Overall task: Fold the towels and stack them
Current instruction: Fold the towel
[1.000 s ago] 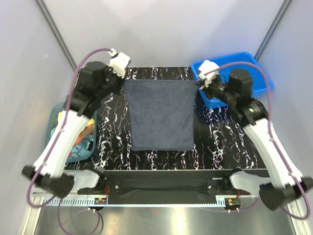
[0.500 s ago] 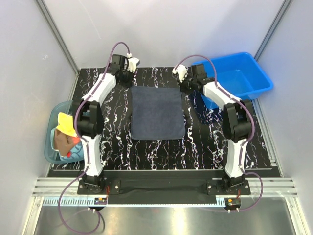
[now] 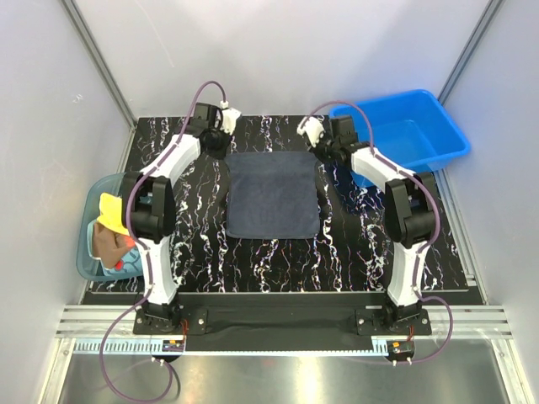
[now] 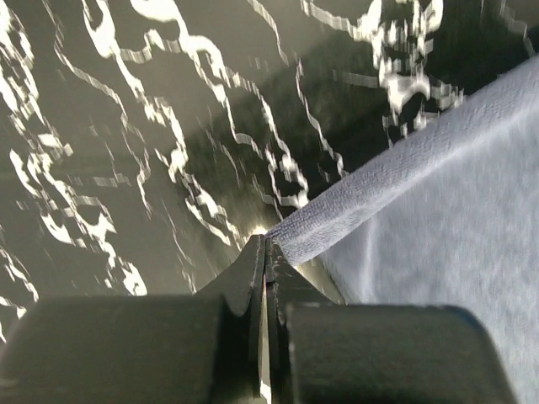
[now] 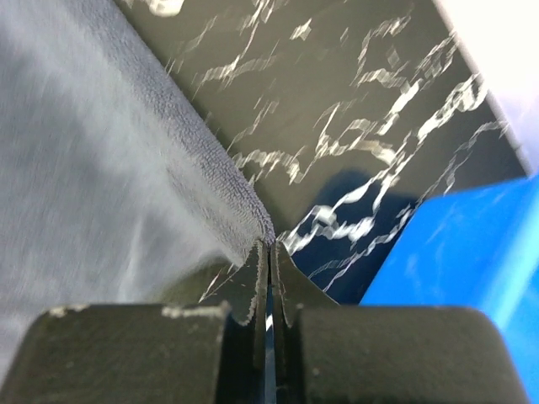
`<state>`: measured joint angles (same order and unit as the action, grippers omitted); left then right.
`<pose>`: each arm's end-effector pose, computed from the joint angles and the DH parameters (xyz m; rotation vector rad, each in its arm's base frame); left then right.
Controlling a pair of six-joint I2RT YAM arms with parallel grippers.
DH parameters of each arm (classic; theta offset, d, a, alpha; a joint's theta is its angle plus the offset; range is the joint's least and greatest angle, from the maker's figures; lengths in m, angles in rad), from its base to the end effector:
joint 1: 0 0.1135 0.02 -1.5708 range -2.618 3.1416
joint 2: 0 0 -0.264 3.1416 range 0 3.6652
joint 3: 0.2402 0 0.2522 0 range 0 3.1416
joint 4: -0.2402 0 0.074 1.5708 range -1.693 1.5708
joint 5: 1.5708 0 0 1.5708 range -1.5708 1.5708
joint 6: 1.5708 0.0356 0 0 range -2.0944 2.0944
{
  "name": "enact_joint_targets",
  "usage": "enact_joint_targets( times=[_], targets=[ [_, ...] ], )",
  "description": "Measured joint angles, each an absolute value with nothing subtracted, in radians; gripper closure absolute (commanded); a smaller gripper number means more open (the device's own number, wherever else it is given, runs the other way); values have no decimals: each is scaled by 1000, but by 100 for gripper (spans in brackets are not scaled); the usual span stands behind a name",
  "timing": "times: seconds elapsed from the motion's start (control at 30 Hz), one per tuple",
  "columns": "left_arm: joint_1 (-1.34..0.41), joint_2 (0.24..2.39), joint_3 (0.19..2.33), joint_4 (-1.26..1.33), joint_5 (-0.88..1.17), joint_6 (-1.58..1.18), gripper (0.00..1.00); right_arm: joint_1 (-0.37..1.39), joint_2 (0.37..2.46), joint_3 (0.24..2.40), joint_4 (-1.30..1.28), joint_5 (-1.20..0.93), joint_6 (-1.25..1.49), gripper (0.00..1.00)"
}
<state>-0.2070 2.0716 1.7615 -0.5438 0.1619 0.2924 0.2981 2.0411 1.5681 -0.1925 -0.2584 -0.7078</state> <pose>0.4588 -0.1022 0.2452 0.6678 2.3217 -0.1571 0.4469 0.1468 0.2237 -1.1859 1.8663 0.0624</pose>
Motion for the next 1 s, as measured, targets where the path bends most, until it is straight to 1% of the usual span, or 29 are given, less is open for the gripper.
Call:
enact_joint_targets(
  times=[0.13,0.37,0.63,0.83,1.0],
  targets=[
    [-210,2024,1697,-538,158,291,100,298,1958,1414,-141,-257,-715,100],
    [-242,1831,1468,-506,157,290,100,299,1756,1172,-61,-301,-696,100],
    [-278,1674,1337,-501,157,266,100,313,1574,1016,-53,-319,-636,100],
    [-311,1570,1208,-507,150,233,100,360,1505,918,-81,-313,-576,100],
    [-339,1522,1136,-499,145,193,100,415,1497,868,-111,-276,-509,100]
  ],
)
